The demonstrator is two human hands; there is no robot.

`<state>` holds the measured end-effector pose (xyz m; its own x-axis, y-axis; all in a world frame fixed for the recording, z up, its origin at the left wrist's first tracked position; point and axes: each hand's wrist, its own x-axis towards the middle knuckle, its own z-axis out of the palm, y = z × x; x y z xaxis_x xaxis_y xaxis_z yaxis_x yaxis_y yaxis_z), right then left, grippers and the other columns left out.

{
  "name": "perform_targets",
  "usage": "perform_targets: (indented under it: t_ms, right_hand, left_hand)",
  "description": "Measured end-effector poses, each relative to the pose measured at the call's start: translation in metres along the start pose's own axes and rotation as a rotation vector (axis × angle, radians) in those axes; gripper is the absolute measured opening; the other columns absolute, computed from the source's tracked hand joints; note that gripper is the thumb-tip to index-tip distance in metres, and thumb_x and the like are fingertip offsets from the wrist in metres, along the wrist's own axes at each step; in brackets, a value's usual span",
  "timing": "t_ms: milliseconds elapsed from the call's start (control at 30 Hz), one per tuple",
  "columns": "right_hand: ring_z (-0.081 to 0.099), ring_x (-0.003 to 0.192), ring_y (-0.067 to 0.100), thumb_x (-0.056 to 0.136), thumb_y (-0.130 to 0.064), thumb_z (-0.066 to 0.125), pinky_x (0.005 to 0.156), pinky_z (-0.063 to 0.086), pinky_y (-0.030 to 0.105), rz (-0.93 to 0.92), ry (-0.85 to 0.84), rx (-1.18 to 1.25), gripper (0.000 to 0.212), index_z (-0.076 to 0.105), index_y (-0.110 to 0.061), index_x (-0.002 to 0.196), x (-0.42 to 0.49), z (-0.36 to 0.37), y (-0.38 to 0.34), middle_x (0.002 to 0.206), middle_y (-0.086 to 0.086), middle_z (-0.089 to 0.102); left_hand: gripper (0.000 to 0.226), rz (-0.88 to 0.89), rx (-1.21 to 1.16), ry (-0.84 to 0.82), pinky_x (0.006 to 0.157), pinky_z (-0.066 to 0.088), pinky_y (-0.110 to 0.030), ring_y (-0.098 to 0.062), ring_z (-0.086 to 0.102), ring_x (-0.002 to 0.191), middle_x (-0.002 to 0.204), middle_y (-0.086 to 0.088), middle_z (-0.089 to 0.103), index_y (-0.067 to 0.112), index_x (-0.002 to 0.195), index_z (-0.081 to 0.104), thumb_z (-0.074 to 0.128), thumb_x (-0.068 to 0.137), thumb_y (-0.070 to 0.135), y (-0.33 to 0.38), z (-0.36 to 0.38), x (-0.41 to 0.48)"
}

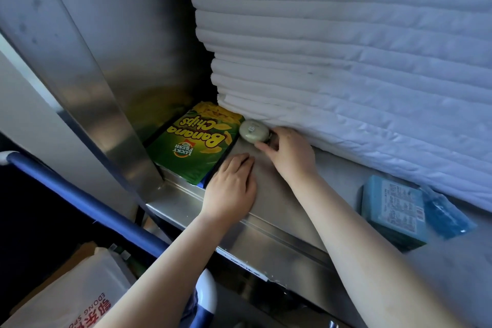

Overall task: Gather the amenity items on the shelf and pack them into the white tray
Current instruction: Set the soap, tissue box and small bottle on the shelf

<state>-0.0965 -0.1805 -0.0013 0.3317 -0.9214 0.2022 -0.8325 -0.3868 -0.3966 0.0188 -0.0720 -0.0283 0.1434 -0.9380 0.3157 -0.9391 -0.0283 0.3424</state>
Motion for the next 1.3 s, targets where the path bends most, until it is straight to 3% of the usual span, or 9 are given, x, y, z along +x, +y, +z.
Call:
perform_targets:
  t_ms: [67,200,367,633,800,933,1067,1200,1300]
  right_hand:
    - [0.054,0.111,0.024,0.087,-0.055,0.053,0.086,0.043,0.033,0.011,0.055,0.051,0.057,0.057,-0.013,0.124,-0.027,-0.019,0.007,0.116,0.005,0.063]
    - [0.054,0.107,0.034,0.086,-0.034,0.062,0.089,0.045,0.042,0.084,0.344,-0.084,0.043,0.061,-0.007,0.118,-0.109,-0.056,0.042,0.114,0.012,0.062]
    - [0.039,0.131,0.041,0.079,-0.027,0.072,0.108,0.032,0.052,0.31,0.209,-0.303,0.067,0.047,0.005,0.133,-0.168,-0.066,0.078,0.139,0.024,0.045]
    - [0.043,0.131,0.035,0.08,-0.026,0.071,0.109,0.031,0.046,0.155,0.235,-0.318,0.064,0.049,0.001,0.134,-0.15,-0.052,0.072,0.141,0.019,0.046]
    - [0.045,0.13,0.033,0.08,-0.031,0.072,0.109,0.035,0.045,-0.027,0.163,-0.224,0.066,0.049,-0.001,0.134,-0.113,-0.036,0.04,0.141,0.016,0.046]
    - [0.028,0.141,0.018,0.085,-0.036,0.066,0.114,0.022,0.029,-0.103,0.07,0.031,0.07,0.038,-0.01,0.143,-0.102,-0.039,0.039,0.153,0.004,0.029]
    - [0.035,0.136,0.011,0.083,-0.022,0.068,0.11,0.022,0.016,0.002,0.315,0.275,0.055,0.048,-0.018,0.134,-0.111,-0.062,0.067,0.146,-0.002,0.04]
    - [0.05,0.123,0.01,0.084,-0.008,0.065,0.105,0.04,0.036,0.069,0.169,0.383,0.047,0.054,-0.023,0.127,-0.12,-0.064,0.082,0.134,-0.009,0.052]
    - [0.054,0.116,0.007,0.085,-0.007,0.064,0.098,0.046,0.037,0.066,0.139,0.36,0.048,0.054,-0.024,0.128,-0.121,-0.06,0.084,0.131,-0.011,0.053]
  left_hand:
    - [0.04,-0.006,0.006,-0.024,0.104,0.026,-0.022,-0.017,0.041,0.126,0.135,0.0,0.05,0.012,0.131,0.053,0.048,0.093,0.023,-0.001,0.001,0.0]
    - [0.04,-0.017,0.01,-0.046,0.103,0.032,-0.028,-0.02,0.042,0.126,0.136,-0.002,0.05,0.011,0.131,0.053,0.049,0.093,0.022,-0.001,0.003,0.0]
    - [0.038,-0.023,-0.008,-0.031,0.099,0.038,-0.036,-0.027,0.046,0.122,0.131,-0.007,0.054,0.007,0.127,0.057,0.054,0.092,0.019,0.001,0.003,-0.001]
    - [0.04,-0.024,0.008,-0.053,0.101,0.035,-0.033,-0.024,0.041,0.126,0.135,-0.005,0.05,0.008,0.131,0.053,0.05,0.093,0.021,0.0,0.004,0.0]
    - [0.042,-0.025,0.002,-0.051,0.101,0.036,-0.032,-0.022,0.041,0.126,0.136,-0.004,0.049,0.01,0.133,0.052,0.051,0.092,0.023,0.0,0.004,-0.001]
    - [0.044,-0.016,0.003,-0.062,0.103,0.033,-0.028,-0.02,0.04,0.127,0.137,-0.001,0.048,0.012,0.134,0.05,0.049,0.093,0.025,-0.004,0.004,-0.002]
    - [0.042,-0.006,0.0,-0.052,0.103,0.034,-0.029,-0.021,0.043,0.125,0.135,-0.002,0.05,0.011,0.133,0.052,0.051,0.092,0.024,-0.004,0.004,-0.002]
    - [0.04,0.013,-0.008,-0.028,0.101,0.037,-0.033,-0.025,0.048,0.121,0.131,-0.005,0.054,0.01,0.129,0.056,0.055,0.09,0.021,-0.004,0.004,-0.002]
    - [0.039,0.025,-0.008,-0.009,0.1,0.038,-0.034,-0.026,0.05,0.119,0.128,-0.006,0.057,0.008,0.126,0.057,0.059,0.088,0.018,-0.004,0.003,-0.003]
